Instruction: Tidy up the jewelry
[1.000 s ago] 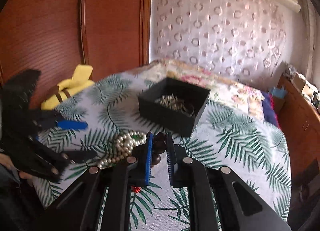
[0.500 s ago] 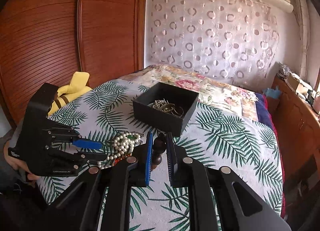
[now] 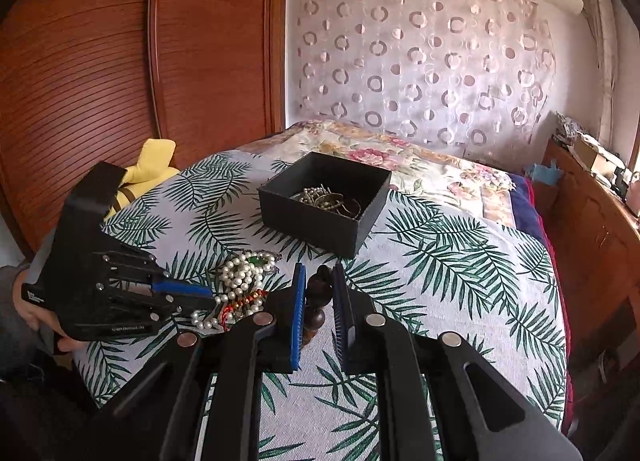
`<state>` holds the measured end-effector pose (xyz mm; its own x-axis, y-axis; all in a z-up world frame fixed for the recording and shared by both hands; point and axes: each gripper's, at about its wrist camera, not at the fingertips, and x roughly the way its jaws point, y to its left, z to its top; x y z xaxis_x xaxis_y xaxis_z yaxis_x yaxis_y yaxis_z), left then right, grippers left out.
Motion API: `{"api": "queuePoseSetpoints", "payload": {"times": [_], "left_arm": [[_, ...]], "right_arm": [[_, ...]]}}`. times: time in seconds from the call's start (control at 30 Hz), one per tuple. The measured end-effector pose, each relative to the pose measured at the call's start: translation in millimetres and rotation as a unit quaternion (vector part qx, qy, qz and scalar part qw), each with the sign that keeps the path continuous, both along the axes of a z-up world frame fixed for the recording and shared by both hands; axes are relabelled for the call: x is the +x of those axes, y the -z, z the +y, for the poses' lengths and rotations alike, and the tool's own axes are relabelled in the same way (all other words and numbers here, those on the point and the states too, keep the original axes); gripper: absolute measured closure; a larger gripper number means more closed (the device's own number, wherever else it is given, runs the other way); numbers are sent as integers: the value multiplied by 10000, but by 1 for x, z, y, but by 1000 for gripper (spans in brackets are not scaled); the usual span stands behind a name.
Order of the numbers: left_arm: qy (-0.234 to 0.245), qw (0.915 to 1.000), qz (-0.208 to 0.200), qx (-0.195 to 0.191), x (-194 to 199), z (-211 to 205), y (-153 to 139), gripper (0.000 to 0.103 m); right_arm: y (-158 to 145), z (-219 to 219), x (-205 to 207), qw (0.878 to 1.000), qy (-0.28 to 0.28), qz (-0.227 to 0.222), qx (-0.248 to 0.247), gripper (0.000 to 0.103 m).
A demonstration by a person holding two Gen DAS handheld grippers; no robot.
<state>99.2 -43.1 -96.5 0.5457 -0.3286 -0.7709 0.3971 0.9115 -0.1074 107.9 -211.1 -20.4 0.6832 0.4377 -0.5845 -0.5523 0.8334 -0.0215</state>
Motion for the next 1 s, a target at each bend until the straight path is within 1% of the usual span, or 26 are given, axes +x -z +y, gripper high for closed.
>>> {"api": "queuePoseSetpoints", "payload": {"times": [0.1, 0.3, 0.5, 0.77, 1.0], "left_arm": [[-25, 9998, -171, -108, -2, 1, -12, 97], [-182, 9972, -658, -294, -7, 11, -53, 97], [-307, 9930, -1096, -313, -12, 22, -90, 97], [-407, 9879, -1465, -316, -14, 31, -124, 97], [-392, 9840, -1711, -299, -13, 28, -148, 97]], "right_arm": [[-1, 0, -1, 10000, -6, -8, 4, 88], [-9, 0, -3, 10000, -16, -69, 58, 88], [-18, 5, -7, 9998, -78, -146, 65, 88], [-29, 12, -8, 9996, -140, -254, 72, 88], [-40, 13, -3, 9993, -156, -324, 137, 88]]}}
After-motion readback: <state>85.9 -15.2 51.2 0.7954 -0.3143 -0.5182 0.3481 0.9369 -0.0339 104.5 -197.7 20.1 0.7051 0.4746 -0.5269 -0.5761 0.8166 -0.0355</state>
